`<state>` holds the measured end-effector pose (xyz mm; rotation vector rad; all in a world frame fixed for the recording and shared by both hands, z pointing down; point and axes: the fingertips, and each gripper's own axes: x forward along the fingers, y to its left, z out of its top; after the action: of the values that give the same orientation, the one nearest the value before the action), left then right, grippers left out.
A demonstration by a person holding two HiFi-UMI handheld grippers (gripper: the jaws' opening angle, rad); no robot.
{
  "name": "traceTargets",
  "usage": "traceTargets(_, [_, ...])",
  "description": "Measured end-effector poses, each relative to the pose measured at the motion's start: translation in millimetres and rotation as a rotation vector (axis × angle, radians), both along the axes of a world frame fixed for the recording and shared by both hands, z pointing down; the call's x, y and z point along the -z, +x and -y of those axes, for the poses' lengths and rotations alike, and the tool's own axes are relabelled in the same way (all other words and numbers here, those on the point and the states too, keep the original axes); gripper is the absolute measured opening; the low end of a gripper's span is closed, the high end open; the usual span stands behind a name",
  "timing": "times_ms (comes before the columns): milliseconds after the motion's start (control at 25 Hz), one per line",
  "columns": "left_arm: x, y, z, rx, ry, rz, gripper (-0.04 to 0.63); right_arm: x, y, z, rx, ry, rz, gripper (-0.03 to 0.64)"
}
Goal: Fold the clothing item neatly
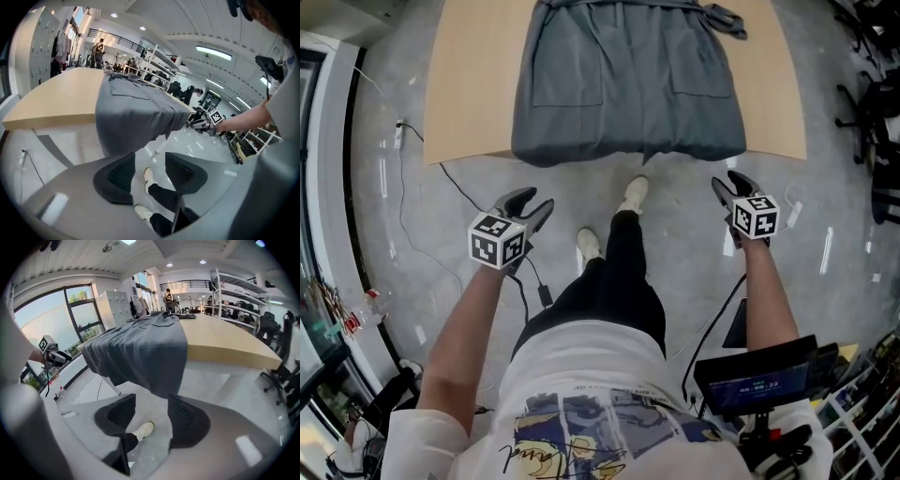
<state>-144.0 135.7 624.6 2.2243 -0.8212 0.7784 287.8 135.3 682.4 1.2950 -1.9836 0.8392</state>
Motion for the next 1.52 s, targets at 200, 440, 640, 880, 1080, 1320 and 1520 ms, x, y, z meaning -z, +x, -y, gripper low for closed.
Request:
traceTargets(200, [-22.9, -21.1, 9.7, 0.093, -0.067, 0.035, 0.250, 0.2, 11.4, 9.1, -0.014, 0.002, 0.002, 0.235])
traceTargets(440, [-48.7, -45.5, 18.6, 0.137, -0.109, 0.111, 0.269, 2.4, 12.6, 17.1, -0.006, -0.011, 0.014, 0.250])
traceTargets(640, [-58.7, -49.6, 24.3, 0.107, -0.115, 0.140, 0.315, 2.2, 11.7, 23.2, 0.045, -0.026, -0.003, 0.252])
traceTargets(880, [-51.9, -44.9, 56.3, 0.122, -0.099, 0.123, 0.345, -2.5, 6.8, 35.8, 0.099, -0.036, 0.000, 0.252])
traceTargets(1080, [-64.8, -26.6, 76.8, 0.069, -0.097, 0.061, 0.350, -24.6, -7.1, 44.2, 0.152, -0.063, 0.050, 0.252])
traceTargets(1320, [-50.8, -8.1, 76.4, 0.023, -0.093, -0.024, 0.231, -21.9, -17.8, 43.5, 0.159, -0.065, 0.103, 0.180])
traceTargets(1520, [-24.4, -3.2, 62.3, -0.007, -0.086, -0.112, 0.034, -3.3, -34.4, 26.9, 0.175, -0.053, 0.142, 0.051])
